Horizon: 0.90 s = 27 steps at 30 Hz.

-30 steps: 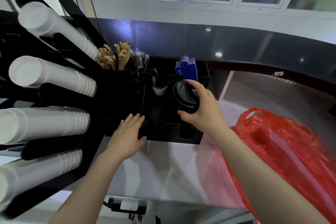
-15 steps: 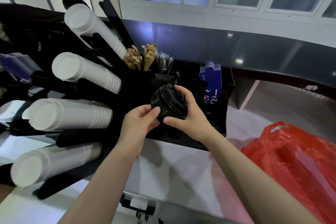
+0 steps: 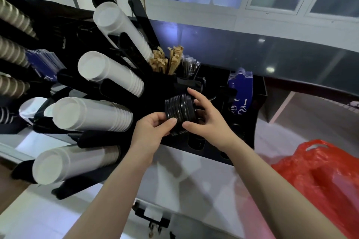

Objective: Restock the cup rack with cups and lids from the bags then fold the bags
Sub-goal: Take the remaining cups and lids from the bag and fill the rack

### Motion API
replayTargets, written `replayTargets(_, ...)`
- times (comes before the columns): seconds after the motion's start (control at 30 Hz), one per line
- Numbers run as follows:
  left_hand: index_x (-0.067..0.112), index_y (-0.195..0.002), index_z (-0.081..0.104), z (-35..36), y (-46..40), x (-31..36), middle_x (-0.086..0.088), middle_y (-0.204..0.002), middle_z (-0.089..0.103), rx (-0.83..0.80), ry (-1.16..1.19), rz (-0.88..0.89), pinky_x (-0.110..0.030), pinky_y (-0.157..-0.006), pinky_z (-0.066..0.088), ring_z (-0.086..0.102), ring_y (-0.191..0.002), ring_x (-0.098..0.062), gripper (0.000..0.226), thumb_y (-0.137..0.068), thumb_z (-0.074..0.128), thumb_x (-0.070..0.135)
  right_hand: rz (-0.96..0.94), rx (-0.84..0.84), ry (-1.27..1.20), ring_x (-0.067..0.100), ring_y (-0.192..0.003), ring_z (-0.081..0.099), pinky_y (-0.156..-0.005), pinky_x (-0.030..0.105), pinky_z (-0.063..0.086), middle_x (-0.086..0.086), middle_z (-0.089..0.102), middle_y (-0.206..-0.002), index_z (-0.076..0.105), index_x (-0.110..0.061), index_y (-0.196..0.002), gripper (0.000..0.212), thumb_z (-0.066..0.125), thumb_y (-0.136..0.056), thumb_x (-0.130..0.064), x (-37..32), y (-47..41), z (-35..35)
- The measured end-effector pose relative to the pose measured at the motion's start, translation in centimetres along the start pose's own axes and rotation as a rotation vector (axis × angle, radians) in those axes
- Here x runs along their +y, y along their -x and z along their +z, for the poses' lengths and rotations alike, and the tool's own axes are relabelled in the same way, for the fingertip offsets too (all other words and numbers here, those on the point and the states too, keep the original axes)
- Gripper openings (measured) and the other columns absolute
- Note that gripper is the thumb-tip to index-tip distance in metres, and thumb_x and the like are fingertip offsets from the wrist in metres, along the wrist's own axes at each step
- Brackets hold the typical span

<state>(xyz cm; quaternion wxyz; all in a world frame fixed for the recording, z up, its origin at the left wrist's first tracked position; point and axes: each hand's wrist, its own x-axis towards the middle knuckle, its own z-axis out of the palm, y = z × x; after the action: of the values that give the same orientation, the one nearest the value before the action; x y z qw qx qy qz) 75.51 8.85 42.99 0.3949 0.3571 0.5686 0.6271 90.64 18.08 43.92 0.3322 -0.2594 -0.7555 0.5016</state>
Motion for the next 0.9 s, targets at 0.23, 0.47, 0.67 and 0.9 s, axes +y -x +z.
replayTargets(0.23, 0.029, -0.079, 0.074, -1.0, 0.0, 0.5, 0.0, -0.08, 0.074, -0.081, -0.112, 0.064, -0.029, -0.079, 0.055, 0.068, -0.077, -0.01, 0.017, -0.084, 0.068, 0.013, 0.026, -0.099, 0.025, 0.018, -0.115, 0.057, -0.098, 0.042, 0.05, -0.004, 0.046, -0.13, 0.042, -0.033, -0.134, 0.083, 0.085, -0.065, -0.014, -0.2, -0.3, -0.7)
replayTargets(0.47, 0.024, -0.081, 0.075, -0.7, 0.0, 0.3, -0.007, -0.086, 0.074, -0.118, 0.021, -0.009, -0.034, -0.082, 0.054, 0.07, -0.085, -0.024, 0.021, -0.091, 0.059, 0.014, 0.024, -0.08, 0.064, 0.019, -0.109, 0.057, -0.094, 0.045, 0.051, -0.001, 0.047, -0.126, 0.037, -0.029, -0.13, 0.08, 0.08, -0.065, -0.013, -0.5, -0.4, -0.3)
replayTargets(0.67, 0.023, -0.082, 0.076, -0.8, 0.0, 0.4, -0.007, -0.087, 0.074, -0.144, 0.081, -0.019, -0.028, -0.078, 0.055, 0.071, -0.085, -0.024, 0.026, -0.093, 0.054, 0.013, -0.023, -0.047, 0.06, 0.023, -0.117, 0.052, -0.099, 0.052, 0.045, -0.003, 0.046, -0.128, 0.037, -0.033, -0.138, 0.081, 0.073, -0.068, -0.015, -0.3, -0.3, 0.3)
replayTargets(0.9, 0.017, -0.081, 0.073, -0.8, 0.0, 0.1, -0.007, -0.085, 0.074, -0.094, 0.105, -0.03, -0.023, -0.071, 0.054, 0.07, -0.079, -0.018, 0.022, -0.093, 0.055, 0.011, 0.012, -0.064, 0.116, 0.022, -0.124, 0.047, -0.104, 0.049, 0.042, 0.006, 0.042, -0.134, 0.037, -0.035, -0.136, 0.089, 0.083, -0.061, -0.03, -0.1, -0.7, 1.0)
